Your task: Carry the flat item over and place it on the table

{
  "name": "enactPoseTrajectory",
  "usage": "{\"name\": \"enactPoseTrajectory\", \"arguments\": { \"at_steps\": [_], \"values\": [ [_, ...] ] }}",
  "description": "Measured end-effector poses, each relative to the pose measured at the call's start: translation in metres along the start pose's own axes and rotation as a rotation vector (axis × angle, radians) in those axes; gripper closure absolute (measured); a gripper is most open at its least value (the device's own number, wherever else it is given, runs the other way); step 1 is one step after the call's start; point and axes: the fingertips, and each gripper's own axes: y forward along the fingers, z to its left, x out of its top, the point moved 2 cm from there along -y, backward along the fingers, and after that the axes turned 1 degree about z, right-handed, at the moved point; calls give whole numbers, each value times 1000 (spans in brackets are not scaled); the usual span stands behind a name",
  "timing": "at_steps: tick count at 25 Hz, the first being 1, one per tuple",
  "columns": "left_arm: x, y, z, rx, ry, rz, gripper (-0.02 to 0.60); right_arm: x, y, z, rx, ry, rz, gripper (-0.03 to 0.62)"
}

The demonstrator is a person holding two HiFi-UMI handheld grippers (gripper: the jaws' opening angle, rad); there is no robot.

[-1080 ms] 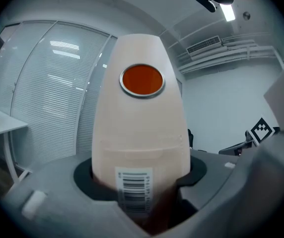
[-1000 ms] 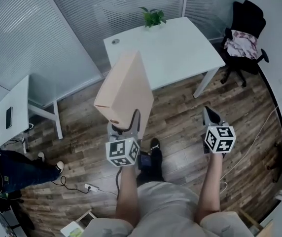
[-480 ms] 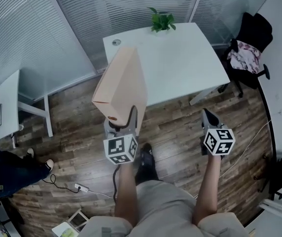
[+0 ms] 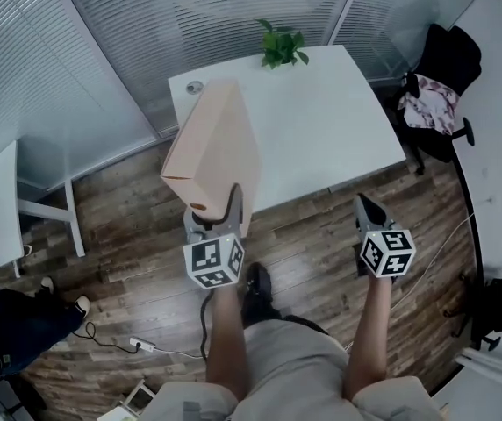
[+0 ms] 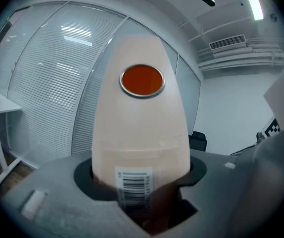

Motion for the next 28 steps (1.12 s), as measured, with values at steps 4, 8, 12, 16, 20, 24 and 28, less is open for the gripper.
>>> {"name": "enactPoseTrajectory", "arguments": {
  "at_steps": [4, 8, 12, 16, 20, 24, 28],
  "values": [
    [-1, 17, -1, -10, -14, 5, 279, 8, 12, -6, -7, -15, 9, 592],
    [3, 25, 5, -2, -17, -1, 279, 17, 26, -7, 2, -20, 4, 592],
    [7, 20, 13, 36, -35, -28, 279, 24, 40, -4, 21, -67, 15, 592],
    [6, 14, 35, 135, -13, -55, 281, 34, 70, 4, 77, -101, 15, 592],
    [12, 10, 49, 242, -2, -76, 281, 56, 111, 4, 176, -138, -6, 592],
    [35, -2, 49, 411, 91, -167, 282, 93, 154, -9, 262, -166, -44, 592],
    [49, -1, 34, 539, 45, -226, 282, 125, 179, -29, 341, -193, -76, 592]
  ]
}}
